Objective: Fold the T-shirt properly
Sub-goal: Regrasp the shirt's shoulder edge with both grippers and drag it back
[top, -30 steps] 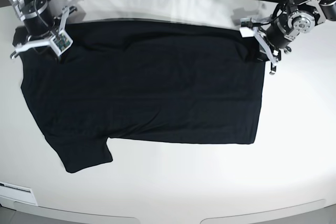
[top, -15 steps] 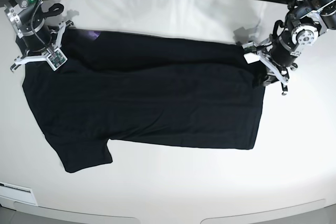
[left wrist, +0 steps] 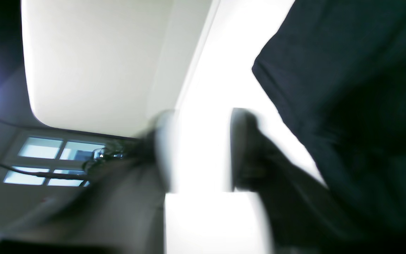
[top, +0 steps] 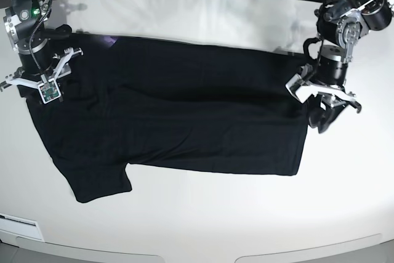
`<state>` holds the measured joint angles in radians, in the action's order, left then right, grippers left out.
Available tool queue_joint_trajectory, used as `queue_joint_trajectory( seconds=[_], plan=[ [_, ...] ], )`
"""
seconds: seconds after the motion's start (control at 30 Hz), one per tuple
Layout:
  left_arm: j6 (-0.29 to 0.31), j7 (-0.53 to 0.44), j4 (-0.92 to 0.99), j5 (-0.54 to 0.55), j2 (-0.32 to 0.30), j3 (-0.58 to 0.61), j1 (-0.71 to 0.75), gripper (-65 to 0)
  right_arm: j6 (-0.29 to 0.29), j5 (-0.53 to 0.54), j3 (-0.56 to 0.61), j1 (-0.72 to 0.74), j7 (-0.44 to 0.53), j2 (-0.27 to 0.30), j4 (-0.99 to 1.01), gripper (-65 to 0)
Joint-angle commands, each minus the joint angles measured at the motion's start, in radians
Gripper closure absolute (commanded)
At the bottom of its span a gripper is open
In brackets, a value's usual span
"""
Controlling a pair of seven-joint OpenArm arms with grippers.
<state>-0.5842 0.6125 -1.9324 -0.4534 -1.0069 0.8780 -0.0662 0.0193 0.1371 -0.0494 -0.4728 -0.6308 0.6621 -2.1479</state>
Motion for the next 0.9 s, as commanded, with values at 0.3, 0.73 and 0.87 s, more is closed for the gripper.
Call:
queue_joint_trajectory(
  seconds=[0.3,0.73,0.87],
  plan=[
    [0.275,-0.103,0.058,0.178,0.165,-0.031,-0.007,0.0,0.176,0.125,-0.010,0.003,-0.011,-0.048,0.081,0.0],
    [0.549,0.101,0.062,0.336,0.217,-0.073,0.101,0.0,0.293,0.126,-0.010,-0.050,-0.178,-0.071,0.258,0.0],
    [0.548,0.104,-0.027,0.331,0.143,-0.073,0.203,0.0,0.291,0.125,-0.011,-0.143,-0.178,-0.046,0.211,0.0]
  ],
)
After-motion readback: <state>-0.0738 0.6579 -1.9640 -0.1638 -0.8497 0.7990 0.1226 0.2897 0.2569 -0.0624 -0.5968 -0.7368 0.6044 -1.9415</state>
